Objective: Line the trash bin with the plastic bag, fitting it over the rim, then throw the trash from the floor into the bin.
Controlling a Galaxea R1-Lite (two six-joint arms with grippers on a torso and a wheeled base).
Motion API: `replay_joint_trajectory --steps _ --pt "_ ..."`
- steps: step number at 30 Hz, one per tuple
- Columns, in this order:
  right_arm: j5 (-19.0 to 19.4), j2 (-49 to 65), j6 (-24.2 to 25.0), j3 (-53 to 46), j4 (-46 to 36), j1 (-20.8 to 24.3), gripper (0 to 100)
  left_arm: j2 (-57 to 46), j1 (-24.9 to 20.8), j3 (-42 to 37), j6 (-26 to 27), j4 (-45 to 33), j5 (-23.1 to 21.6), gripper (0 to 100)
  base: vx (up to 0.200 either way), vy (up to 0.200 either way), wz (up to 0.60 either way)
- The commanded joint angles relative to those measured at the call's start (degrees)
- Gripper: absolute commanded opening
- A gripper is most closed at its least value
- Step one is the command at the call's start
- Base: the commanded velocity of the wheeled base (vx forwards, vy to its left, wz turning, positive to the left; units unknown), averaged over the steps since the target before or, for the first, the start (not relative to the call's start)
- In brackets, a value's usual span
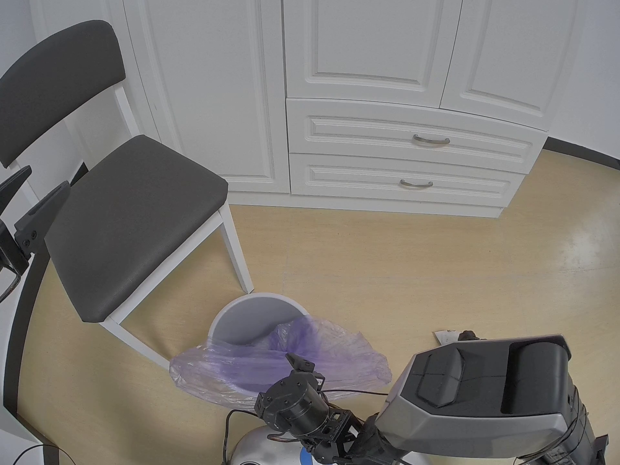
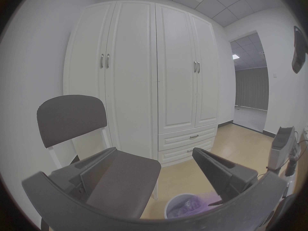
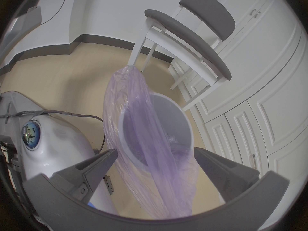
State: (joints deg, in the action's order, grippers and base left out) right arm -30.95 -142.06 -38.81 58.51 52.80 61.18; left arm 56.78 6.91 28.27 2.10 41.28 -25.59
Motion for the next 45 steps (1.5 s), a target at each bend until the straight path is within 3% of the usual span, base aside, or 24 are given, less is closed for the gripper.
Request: replay_joint_trajectory --steps 1,10,11,25,31,34,36,45 --pt "0.0 -3.7 -0.1 4.0 -0.2 -1.0 100 0.4 0.0 0.1 0.0 0.1 0.0 100 0.0 0.0 0.0" --pt "0.0 -4.8 -0.2 9.1 -4.8 -2.0 100 0.4 0.1 0.2 0.0 0.1 0.0 100 0.0 0.0 0.0" --pt "0.0 -4.8 -0.2 9.2 -5.0 -2.0 0 0.4 0.1 0.1 0.0 0.1 0.0 100 0.0 0.0 0.0" --pt "0.7 -5.8 -0.5 19.6 -11.2 -4.8 0 0.8 0.1 0.2 0.0 0.1 0.0 100 0.0 0.0 0.0" --pt "0.8 -10.5 -2.3 39.3 -18.5 -8.4 0 1.0 0.1 -0.1 0.3 0.0 0.0 100 0.0 0.0 0.0" --pt "0.7 -17.7 -4.4 56.1 -22.3 -10.6 0 1.2 0.1 0.0 0.3 0.1 0.0 100 0.0 0.0 0.0" --pt "0.2 -19.9 -5.7 56.1 -22.9 -11.6 0 1.2 0.1 0.0 0.3 0.1 0.0 100 0.0 0.0 0.0" --pt "-3.7 -25.1 -11.3 56.1 -7.4 -15.0 0 1.2 0.1 0.2 0.4 0.1 0.0 100 0.0 0.0 0.0"
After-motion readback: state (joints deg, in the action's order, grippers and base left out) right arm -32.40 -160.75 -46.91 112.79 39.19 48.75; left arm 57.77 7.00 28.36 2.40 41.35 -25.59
